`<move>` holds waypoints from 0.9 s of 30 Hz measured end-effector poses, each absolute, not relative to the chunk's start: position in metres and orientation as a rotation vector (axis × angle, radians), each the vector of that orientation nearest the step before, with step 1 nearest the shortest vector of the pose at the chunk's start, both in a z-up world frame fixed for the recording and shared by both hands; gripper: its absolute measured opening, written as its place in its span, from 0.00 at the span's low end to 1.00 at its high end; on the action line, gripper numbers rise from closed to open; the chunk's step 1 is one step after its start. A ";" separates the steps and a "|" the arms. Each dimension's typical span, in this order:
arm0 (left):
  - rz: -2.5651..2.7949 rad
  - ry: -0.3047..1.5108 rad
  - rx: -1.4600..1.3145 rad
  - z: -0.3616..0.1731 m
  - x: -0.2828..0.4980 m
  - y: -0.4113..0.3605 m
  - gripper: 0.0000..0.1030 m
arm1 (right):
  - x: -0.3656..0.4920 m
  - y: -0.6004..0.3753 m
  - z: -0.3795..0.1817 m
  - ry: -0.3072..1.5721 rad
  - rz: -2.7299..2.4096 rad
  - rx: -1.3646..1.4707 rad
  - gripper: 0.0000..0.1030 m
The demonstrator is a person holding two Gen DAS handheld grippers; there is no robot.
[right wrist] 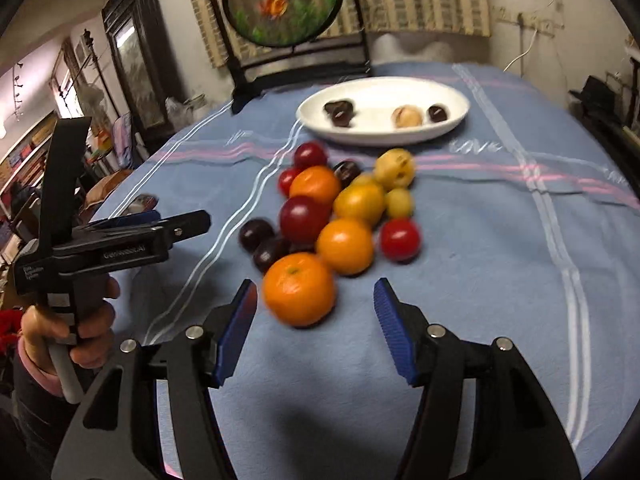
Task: Organize fruits
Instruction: 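Grasp a dark plum with the left tool while the right tool grasps an orange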
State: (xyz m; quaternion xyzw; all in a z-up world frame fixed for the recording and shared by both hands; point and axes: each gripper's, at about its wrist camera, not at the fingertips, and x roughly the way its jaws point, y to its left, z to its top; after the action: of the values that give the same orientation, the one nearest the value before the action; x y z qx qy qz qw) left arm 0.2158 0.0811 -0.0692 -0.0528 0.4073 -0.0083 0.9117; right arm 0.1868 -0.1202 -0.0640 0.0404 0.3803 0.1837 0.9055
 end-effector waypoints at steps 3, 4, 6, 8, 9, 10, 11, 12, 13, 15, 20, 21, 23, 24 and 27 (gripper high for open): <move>-0.042 0.807 -0.124 -0.067 0.211 0.083 0.96 | 0.190 -0.110 -0.065 0.797 0.369 0.059 0.60; -0.051 0.799 -0.130 -0.066 0.210 0.084 0.96 | 0.191 -0.109 -0.066 0.799 0.367 0.056 0.60; -0.063 0.806 -0.137 -0.068 0.210 0.084 0.96 | 0.193 -0.106 -0.067 0.808 0.361 0.054 0.60; -0.073 0.800 -0.144 -0.066 0.209 0.084 0.96 | 0.195 -0.104 -0.068 0.812 0.361 0.052 0.60; -0.077 0.797 -0.149 -0.066 0.209 0.084 0.96 | 0.195 -0.103 -0.068 0.815 0.357 0.050 0.60; -0.078 0.798 -0.154 -0.066 0.209 0.085 0.96 | 0.196 -0.103 -0.069 0.817 0.353 0.049 0.59; -0.079 0.798 -0.156 -0.066 0.209 0.085 0.96 | 0.197 -0.102 -0.069 0.820 0.352 0.049 0.59; -0.079 0.798 -0.158 -0.066 0.209 0.085 0.96 | 0.198 -0.102 -0.070 0.824 0.350 0.050 0.59; -0.079 0.798 -0.159 -0.067 0.209 0.085 0.96 | 0.200 -0.102 -0.071 0.829 0.348 0.051 0.59; -0.080 0.796 -0.166 -0.067 0.209 0.086 0.96 | 0.201 -0.102 -0.072 0.834 0.346 0.048 0.59; -0.081 0.800 -0.179 -0.068 0.210 0.089 0.96 | 0.202 -0.098 -0.073 0.847 0.348 0.036 0.58; -0.083 0.800 -0.180 -0.068 0.210 0.089 0.96 | 0.204 -0.097 -0.074 0.853 0.350 0.034 0.56; -0.085 0.802 -0.182 -0.069 0.210 0.089 0.96 | 0.206 -0.096 -0.076 0.865 0.354 0.034 0.52; -0.084 0.802 -0.184 -0.069 0.210 0.089 0.96 | 0.207 -0.095 -0.077 0.874 0.356 0.036 0.49; -0.086 0.808 -0.188 -0.070 0.211 0.090 0.96 | 0.208 -0.099 -0.079 0.881 0.355 0.049 0.44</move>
State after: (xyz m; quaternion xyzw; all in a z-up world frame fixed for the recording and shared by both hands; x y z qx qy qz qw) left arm 0.2109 0.0900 -0.0696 -0.0912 0.3924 -0.0420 0.9143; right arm 0.2083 -0.0991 -0.0786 0.0237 0.4241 0.1707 0.8891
